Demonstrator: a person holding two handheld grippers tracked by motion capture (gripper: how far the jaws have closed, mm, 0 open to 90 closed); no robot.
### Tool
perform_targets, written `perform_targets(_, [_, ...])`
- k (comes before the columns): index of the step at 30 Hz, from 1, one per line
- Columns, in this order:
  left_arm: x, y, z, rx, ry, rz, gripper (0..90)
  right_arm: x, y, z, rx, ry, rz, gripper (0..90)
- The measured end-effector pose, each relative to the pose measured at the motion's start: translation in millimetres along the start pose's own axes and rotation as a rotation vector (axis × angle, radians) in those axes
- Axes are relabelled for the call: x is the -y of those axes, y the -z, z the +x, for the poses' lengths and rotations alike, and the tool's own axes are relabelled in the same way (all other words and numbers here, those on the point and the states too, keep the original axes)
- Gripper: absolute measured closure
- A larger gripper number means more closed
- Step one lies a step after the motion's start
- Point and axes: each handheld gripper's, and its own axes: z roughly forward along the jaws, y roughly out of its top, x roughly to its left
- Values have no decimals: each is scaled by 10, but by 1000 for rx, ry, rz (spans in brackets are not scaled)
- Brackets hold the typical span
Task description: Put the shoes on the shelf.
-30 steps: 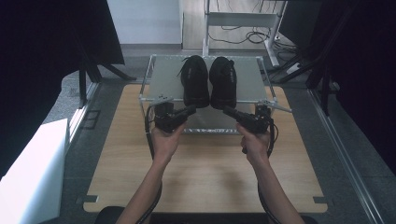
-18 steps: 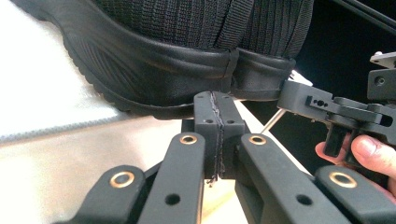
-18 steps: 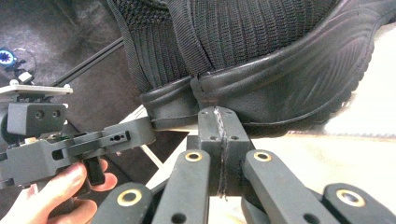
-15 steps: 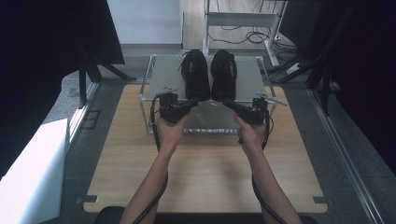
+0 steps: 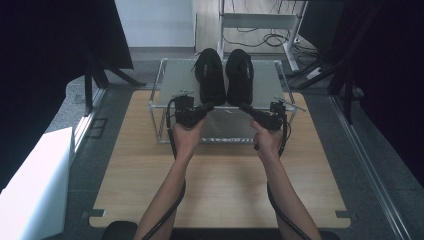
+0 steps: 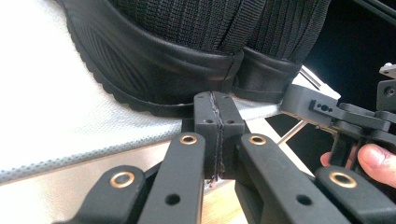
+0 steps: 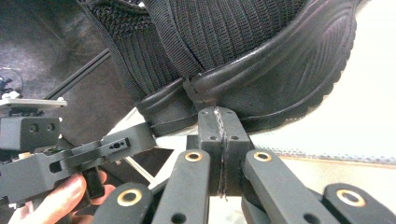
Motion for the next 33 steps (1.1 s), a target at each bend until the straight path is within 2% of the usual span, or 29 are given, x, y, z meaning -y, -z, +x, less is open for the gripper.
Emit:
perform_targets(3, [13,21,-9,20,-2,-11,829,5,17,6,-1,-14,10,899])
perform_targets(5, [41,47,-36,41,-6,-14,812,24,32,-5,-9,-6,15,864])
perform_targets(6, [73,64,-58,53,-13,-16,758,54,51,-12,-16,-2,31,813])
perform_targets(9, [121,74,-88,52,-32,-6,701,82,66,-10,-24,5,40,764])
perform_targets(11, [158,73,-115,41,-61,10,631,113,90,-9,-24,26,50,696])
perform_targets(12, [183,74,-126,30,-79,25,567,128,112,-5,-27,30,53,634])
perform_targets(13, [183,74,-126,30,-79,25,534,128,112,-5,-27,30,53,634])
perform_targets(14, [208,85,-128,28,-93,37,502,138,141,-5,-17,54,61,575])
perform_targets(18, [243,128,-120,17,-109,43,370,153,186,-5,-15,89,81,519])
perform_targets(19, [252,142,-114,9,-114,42,370,160,200,-5,-13,106,89,500])
perform_targets(20, [282,186,-97,-11,-117,46,288,171,236,-1,-4,136,97,471])
perform_targets(22, [297,205,-88,-19,-121,51,266,175,255,4,-6,139,103,455])
perform_targets(24, [327,241,-77,-41,-141,68,219,180,284,-2,2,167,106,420])
perform_targets(26, [360,294,-63,-68,-164,82,174,188,329,-2,14,175,112,375])
perform_targets(28, [374,318,-56,-76,-166,79,148,194,359,-10,23,194,116,352])
perform_targets(33, [427,407,-58,-101,-193,73,130,214,432,-12,44,218,132,287])
